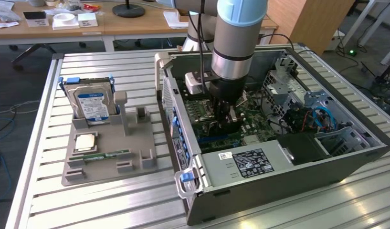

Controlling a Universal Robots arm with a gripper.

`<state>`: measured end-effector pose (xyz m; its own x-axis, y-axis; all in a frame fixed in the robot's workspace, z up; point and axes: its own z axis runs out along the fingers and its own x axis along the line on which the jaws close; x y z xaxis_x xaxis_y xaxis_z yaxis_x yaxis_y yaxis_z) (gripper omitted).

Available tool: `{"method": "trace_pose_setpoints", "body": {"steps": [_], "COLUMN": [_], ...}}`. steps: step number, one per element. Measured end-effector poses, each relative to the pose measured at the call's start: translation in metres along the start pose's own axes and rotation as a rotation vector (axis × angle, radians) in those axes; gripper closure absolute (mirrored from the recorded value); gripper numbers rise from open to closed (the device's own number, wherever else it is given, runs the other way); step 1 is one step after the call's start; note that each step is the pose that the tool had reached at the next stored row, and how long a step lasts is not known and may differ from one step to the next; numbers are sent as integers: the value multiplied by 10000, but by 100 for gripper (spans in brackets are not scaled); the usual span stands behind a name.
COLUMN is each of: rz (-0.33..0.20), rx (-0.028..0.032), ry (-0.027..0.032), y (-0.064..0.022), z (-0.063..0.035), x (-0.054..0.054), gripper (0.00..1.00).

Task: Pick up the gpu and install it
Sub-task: 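Insert the gpu into the slot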

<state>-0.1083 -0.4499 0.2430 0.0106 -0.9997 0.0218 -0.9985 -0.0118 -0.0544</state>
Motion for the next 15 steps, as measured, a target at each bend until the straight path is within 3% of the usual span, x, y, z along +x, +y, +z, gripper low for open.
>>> {"method": "trace_pose_setpoints", "body": {"steps": [15], "rz": [0], "rx": [0], "ry": [-1], "y": [1], "z": [19], "x": [0], "gripper": [74]}}
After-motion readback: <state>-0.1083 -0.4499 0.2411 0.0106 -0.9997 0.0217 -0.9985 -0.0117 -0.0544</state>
